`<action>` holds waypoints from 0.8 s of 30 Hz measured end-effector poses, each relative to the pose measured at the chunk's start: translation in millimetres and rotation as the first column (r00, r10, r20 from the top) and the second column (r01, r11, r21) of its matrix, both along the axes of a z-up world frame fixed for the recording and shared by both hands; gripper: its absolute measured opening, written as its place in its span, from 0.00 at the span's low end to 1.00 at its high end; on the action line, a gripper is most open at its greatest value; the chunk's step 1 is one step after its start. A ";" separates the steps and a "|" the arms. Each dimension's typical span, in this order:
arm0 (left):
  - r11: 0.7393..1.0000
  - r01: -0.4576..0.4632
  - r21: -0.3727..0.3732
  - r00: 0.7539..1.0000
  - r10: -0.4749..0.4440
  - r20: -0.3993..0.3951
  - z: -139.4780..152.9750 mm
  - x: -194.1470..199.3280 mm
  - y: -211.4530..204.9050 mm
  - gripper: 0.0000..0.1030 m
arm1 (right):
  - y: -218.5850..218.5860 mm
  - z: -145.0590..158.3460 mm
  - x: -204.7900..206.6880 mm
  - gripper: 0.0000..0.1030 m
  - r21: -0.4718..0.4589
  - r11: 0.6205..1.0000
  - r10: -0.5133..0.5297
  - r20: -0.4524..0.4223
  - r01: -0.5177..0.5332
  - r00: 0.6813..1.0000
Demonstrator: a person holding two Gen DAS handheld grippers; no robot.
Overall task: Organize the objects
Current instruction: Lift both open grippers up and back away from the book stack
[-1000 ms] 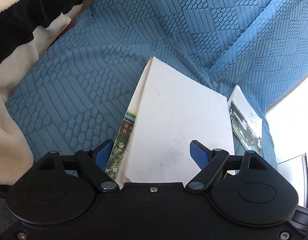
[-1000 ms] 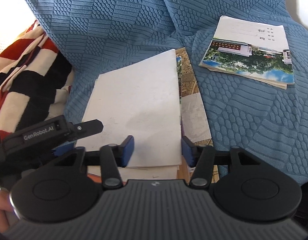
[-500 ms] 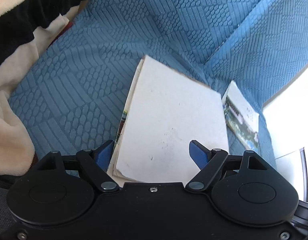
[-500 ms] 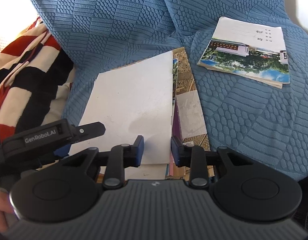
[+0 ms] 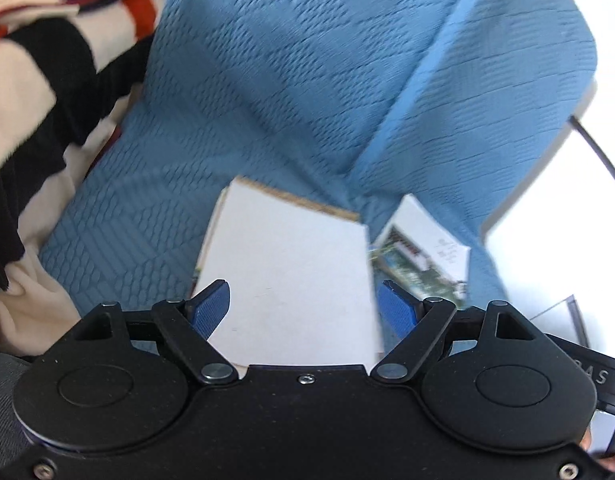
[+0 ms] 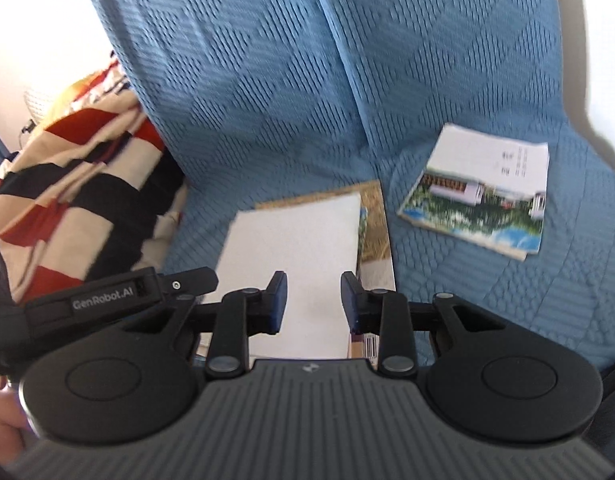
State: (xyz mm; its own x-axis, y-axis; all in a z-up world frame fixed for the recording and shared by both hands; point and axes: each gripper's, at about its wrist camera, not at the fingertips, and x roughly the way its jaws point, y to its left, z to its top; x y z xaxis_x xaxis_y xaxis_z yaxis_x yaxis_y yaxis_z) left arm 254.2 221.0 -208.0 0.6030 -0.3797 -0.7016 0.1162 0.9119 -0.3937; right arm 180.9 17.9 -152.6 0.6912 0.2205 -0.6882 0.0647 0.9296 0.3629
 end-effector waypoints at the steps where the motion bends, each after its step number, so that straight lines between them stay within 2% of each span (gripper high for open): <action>1: 1.000 0.005 0.002 1.000 -0.005 0.011 7.5 -3.5 -2.0 0.78 | -0.8 6.4 -2.9 0.32 -0.007 1.000 0.003 0.010 -0.003 1.000; 7: 0.999 0.045 0.023 0.996 -0.046 0.072 49.9 -27.2 -17.1 0.79 | -8.8 42.7 -26.6 0.32 -0.020 1.000 -0.001 0.064 0.002 0.998; 12: 0.998 0.059 0.009 0.993 -0.059 0.101 76.2 -47.0 -26.6 0.79 | -13.3 65.2 -48.1 0.33 -0.032 0.999 -0.015 0.095 0.018 0.995; 15: 0.998 0.062 0.013 0.992 -0.063 0.112 90.4 -58.8 -31.9 0.80 | -16.4 76.5 -61.8 0.33 -0.035 0.999 -0.025 0.108 0.029 0.994; 22: 0.993 0.117 -0.030 0.986 -0.113 0.124 120.8 -86.2 -41.5 0.82 | -28.6 96.3 -93.0 0.33 -0.028 0.998 -0.056 0.120 0.059 0.991; 24: 0.993 0.116 -0.015 0.984 -0.113 0.138 128.9 -93.7 -45.2 0.83 | -31.3 100.3 -101.7 0.33 -0.038 0.997 -0.060 0.124 0.065 0.990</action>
